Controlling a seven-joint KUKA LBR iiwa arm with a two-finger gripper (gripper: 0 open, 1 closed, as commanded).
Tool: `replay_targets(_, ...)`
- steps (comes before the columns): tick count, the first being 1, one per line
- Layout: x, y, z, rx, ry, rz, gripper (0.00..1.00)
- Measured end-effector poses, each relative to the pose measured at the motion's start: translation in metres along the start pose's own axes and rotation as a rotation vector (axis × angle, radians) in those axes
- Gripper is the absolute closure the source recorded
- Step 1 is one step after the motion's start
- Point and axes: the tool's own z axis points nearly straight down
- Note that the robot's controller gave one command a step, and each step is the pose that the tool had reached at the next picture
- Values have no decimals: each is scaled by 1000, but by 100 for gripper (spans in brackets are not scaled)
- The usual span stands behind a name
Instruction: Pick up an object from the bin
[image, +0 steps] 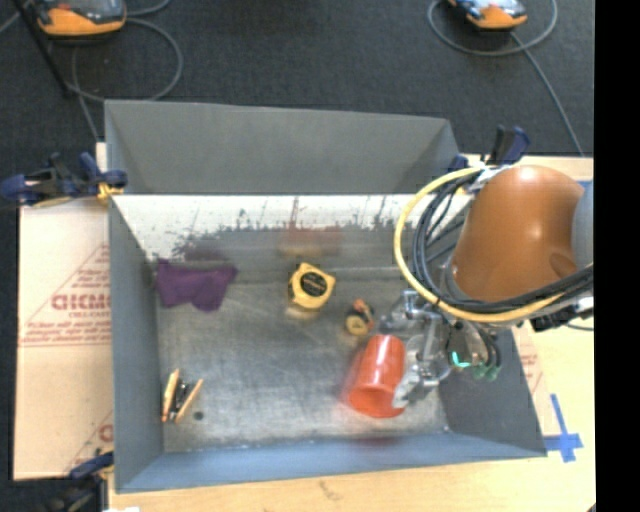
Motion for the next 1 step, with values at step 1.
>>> replay_targets(1,-2,0,-4,1,-8,-1,0)
